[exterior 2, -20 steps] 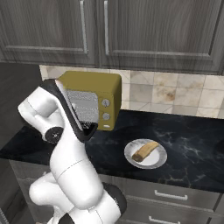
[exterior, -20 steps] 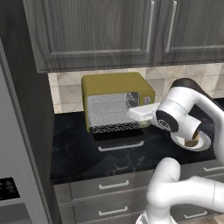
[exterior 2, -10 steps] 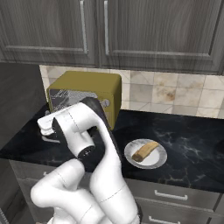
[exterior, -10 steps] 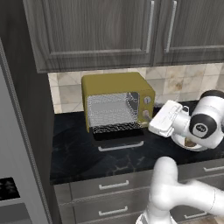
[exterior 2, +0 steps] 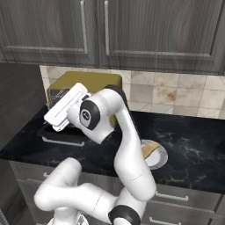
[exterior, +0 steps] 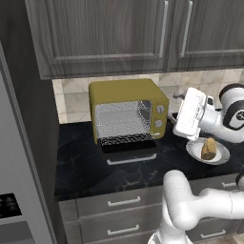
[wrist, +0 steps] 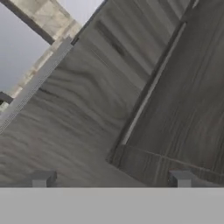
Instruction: Pull the toaster oven rack outwards. Pick up the baguette from the plate and place it on the toaster oven rack. Close the toaster oven door fully and set the temperature to the lowest setting.
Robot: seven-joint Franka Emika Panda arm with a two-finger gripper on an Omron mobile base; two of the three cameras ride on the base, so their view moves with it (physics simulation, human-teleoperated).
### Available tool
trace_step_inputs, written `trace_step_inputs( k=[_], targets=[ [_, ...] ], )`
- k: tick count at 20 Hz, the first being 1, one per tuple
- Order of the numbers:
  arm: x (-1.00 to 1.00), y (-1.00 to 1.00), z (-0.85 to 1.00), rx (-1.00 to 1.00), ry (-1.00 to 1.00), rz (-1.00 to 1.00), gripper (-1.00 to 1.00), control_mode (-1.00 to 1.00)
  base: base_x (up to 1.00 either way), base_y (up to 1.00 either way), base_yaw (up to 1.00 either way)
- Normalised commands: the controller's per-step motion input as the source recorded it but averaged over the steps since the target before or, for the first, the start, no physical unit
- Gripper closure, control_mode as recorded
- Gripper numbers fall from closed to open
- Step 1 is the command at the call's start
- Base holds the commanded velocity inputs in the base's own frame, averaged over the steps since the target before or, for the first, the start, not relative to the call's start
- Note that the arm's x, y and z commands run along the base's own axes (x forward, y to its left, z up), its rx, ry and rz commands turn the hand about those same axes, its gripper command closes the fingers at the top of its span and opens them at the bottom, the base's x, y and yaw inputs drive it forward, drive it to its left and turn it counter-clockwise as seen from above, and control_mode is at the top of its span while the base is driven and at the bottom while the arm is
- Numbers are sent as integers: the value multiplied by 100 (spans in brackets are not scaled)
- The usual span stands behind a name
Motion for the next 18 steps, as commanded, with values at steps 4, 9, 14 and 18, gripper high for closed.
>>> trace_step_inputs(
  k=[4, 9, 14, 18],
  targets=[
    [-48, -39, -27, 22, -54, -2, -100, -100, 0, 0, 0],
    [-77, -33, -21, 35, -28, -11, -100, -100, 0, 0, 0],
    [-86, -22, -29, 30, -27, -10, -100, -100, 0, 0, 0],
    [-41, -2, -21, 12, -20, -8, -100, -100, 0, 0, 0]
  ],
)
